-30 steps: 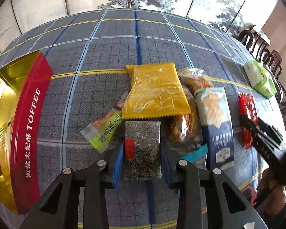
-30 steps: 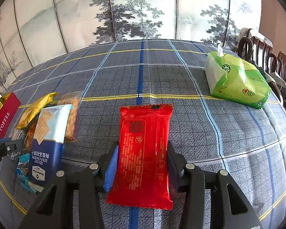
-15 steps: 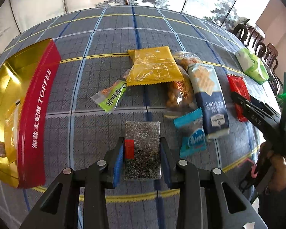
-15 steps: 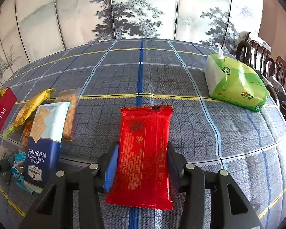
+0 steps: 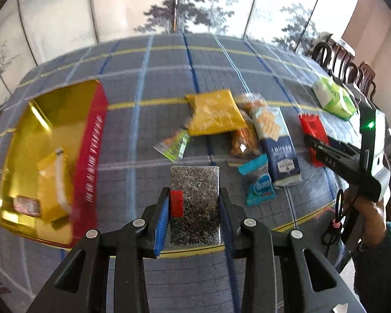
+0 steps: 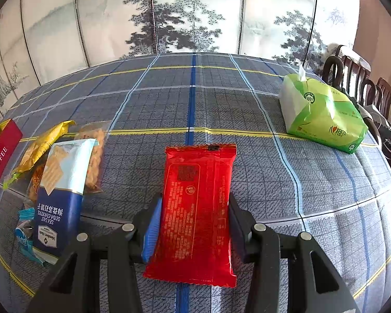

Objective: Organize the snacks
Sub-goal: 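Carry the grey bar into the tin and open the left gripper, then carry the red packet into the TOFFEE tin and open the right gripper, then move the right gripper to the blue soda cracker pack and grasp it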

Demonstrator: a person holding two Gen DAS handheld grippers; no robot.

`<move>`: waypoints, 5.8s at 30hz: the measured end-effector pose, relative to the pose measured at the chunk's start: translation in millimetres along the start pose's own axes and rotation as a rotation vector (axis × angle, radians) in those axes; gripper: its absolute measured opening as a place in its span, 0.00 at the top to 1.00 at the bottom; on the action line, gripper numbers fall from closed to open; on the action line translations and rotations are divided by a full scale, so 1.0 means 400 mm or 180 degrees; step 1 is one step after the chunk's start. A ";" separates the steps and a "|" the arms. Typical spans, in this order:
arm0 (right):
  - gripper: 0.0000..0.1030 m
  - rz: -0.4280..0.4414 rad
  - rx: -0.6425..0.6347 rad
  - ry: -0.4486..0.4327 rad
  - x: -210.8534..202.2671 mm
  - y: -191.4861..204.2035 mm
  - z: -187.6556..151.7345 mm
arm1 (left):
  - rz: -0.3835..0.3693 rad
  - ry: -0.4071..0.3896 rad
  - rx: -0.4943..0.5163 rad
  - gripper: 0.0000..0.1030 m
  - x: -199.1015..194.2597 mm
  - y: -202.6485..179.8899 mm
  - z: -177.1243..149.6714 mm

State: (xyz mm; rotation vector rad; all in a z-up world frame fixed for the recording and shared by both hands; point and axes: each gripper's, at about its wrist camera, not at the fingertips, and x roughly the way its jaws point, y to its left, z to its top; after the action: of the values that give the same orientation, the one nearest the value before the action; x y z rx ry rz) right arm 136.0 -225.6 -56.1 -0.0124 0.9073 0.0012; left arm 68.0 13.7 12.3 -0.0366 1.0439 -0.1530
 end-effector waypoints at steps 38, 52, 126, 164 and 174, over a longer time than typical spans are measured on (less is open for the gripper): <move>0.54 -0.0017 -0.0013 0.0003 -0.001 -0.001 0.001 | 0.0822 -0.0010 -0.0803 0.70 -0.034 0.472 -0.062; 0.54 -0.0021 -0.0016 0.0004 0.000 0.002 0.001 | 0.0835 -0.0033 -0.0771 0.67 -0.043 0.463 -0.049; 0.58 0.1257 -0.1235 0.0045 -0.218 0.852 0.015 | 0.1306 -0.0266 -0.1555 0.23 -0.260 0.712 -0.312; 0.43 0.1332 -0.1271 0.0069 -0.212 0.882 0.013 | 0.1289 -0.0221 -0.1551 0.23 -0.259 0.704 -0.310; 0.42 0.0846 -0.0778 -0.0094 -0.204 0.600 0.065 | 0.1161 -0.0272 -0.1246 0.23 -0.237 0.601 -0.241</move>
State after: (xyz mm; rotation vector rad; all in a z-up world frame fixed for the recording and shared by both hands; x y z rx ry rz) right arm 104.8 14.8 21.8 -0.1189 0.8693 0.3587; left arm -35.7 269.0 20.6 -0.2037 0.9659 0.3821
